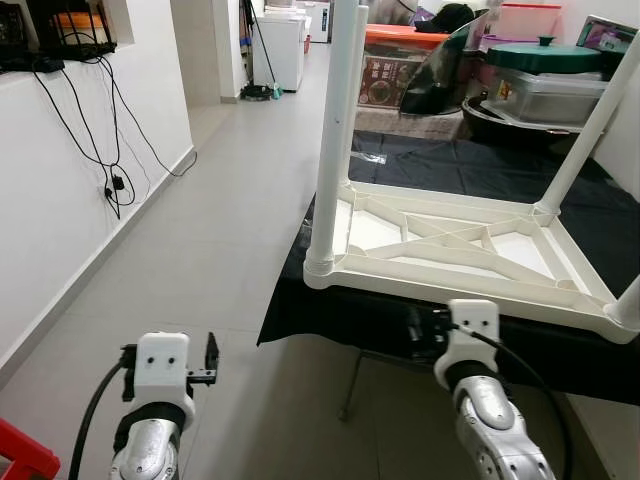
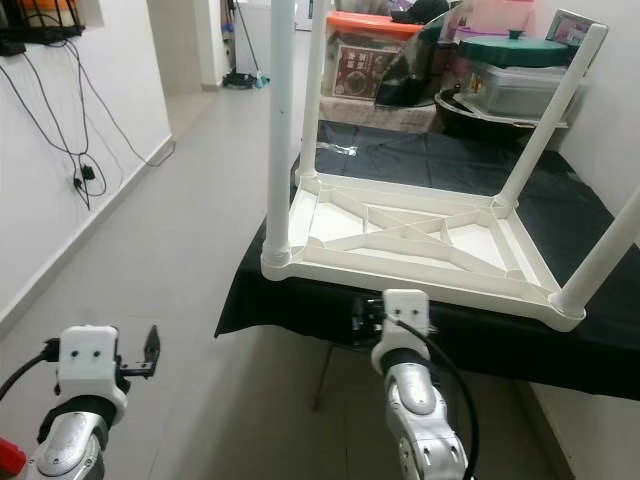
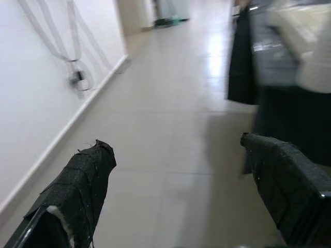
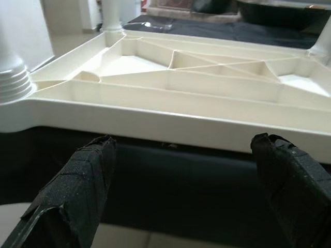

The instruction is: Building children table

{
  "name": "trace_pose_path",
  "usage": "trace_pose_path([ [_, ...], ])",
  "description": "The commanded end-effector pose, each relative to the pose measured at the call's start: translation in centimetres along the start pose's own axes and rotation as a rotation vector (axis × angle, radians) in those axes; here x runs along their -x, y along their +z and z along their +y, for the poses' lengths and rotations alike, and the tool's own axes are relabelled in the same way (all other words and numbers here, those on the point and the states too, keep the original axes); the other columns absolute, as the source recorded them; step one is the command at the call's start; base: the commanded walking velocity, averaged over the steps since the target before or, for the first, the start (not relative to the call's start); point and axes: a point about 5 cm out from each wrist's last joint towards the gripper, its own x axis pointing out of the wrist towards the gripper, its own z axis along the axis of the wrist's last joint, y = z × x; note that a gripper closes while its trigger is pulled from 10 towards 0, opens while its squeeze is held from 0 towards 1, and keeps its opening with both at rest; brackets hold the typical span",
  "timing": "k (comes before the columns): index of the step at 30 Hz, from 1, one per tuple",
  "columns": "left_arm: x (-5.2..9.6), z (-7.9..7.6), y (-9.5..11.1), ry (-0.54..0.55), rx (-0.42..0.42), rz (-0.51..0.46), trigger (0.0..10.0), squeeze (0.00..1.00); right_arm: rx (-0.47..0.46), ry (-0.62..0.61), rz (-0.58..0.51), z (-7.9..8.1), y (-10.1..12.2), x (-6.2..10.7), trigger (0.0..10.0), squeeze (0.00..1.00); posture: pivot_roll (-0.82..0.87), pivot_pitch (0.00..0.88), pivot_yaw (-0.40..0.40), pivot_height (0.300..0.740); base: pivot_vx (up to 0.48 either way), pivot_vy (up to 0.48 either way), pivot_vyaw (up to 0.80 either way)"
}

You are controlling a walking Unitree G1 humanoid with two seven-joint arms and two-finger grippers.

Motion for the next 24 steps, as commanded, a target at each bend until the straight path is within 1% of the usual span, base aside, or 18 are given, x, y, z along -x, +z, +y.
trace_pose_path([
  [1,0.1,-1.0,-0.1,-0.056,0.021,0.008,10.0,0.00,-0.035,0.045,-0.003,0.8,0.1,0.0,10.0,0.00,0.11,0.000,-0.078,0.740,0.000,0.000,0.00],
  [2,0.3,-2.1,-0.6,-0.100,0.030,0.024,10.0,0.00,-0.048,0.106,0.001,2.0,-0.1,0.2,10.0,0.00,0.11,0.000,-0.074,0.740,0.000,0.000,0.00],
  [4,0.6,-3.2,-1.2,-0.141,0.038,0.048,10.0,0.00,-0.042,0.159,0.010,3.3,-0.4,0.8,10.0,0.00,0.11,0.000,-0.073,0.740,-0.120,0.000,0.00],
  [7,0.7,-3.5,-1.7,-0.146,0.044,0.060,10.0,0.00,-0.014,0.193,0.018,4.1,-0.9,1.2,10.0,0.00,0.11,0.000,-0.068,0.740,-0.241,0.000,0.00],
  [9,0.7,-3.5,-1.7,-0.146,0.044,0.060,10.0,0.00,-0.014,0.193,0.018,4.1,-0.9,1.2,10.0,0.00,0.11,0.000,-0.068,0.740,-0.244,0.000,0.00],
  [10,0.6,-3.4,-1.8,-0.145,0.042,0.065,10.0,0.00,-0.002,0.206,0.035,4.4,-1.3,1.0,10.0,0.00,0.11,0.000,-0.070,0.740,0.000,0.000,0.00],
  [14,0.5,-3.4,-1.9,-0.145,0.040,0.066,10.0,0.00,0.004,0.215,0.043,4.6,-1.5,0.9,10.0,0.00,0.11,0.000,-0.070,0.740,0.000,0.000,0.00],
  [21,0.5,-3.6,-2.0,-0.154,0.032,0.071,10.0,0.00,0.016,0.235,0.051,4.8,-1.6,0.9,10.0,0.00,0.11,0.000,-0.069,0.740,-0.253,0.000,0.00],
  [24,0.4,-3.7,-2.0,-0.150,0.027,0.070,10.0,0.00,0.025,0.244,0.045,5.0,-1.5,0.9,10.0,0.00,0.11,0.000,-0.069,0.740,0.000,0.000,0.00],
])
